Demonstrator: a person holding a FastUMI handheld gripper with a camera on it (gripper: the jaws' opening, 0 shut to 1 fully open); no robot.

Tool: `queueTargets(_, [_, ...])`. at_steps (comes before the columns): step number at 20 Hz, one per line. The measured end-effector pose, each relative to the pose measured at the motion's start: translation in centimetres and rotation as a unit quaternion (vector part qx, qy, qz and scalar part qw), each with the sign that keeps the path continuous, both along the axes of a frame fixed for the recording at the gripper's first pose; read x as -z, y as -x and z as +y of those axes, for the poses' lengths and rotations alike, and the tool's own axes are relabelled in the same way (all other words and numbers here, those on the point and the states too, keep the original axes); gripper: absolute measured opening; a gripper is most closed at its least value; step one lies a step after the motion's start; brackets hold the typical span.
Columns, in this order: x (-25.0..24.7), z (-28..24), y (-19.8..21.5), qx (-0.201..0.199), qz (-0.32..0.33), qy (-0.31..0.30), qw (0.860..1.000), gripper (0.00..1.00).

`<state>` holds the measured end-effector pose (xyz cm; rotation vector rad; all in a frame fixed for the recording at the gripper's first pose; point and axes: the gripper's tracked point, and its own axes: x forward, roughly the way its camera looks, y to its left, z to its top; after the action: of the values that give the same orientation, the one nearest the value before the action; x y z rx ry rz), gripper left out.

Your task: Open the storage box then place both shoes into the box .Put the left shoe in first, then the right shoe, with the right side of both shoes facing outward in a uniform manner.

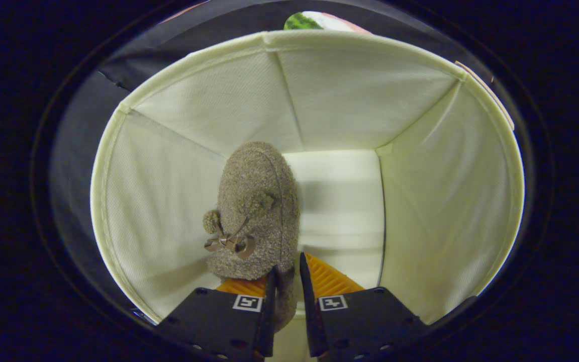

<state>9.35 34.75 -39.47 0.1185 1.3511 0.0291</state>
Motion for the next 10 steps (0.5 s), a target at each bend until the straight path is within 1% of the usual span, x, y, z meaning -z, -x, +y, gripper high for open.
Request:
queueTargets(2, [-1.6,-0.3,0.8,-0.013,-0.008,0.001,1.000,0.50])
queueTargets(4, [-3.2,0.5,1.5,-0.023,-0.024,-0.017,0.999,0.74])
queueTargets(6, [-5.4,0.1,2.0,-0.039,-0.048,-0.013,0.998,0.98])
queueTargets(8, [-7.2,-0.4,3.0,-0.059,-0.066,-0.006,0.996,0.97])
queueTargets(10, [-9.4,-0.6,4.3,-0.069,-0.072,-0.023,0.995,0.96])
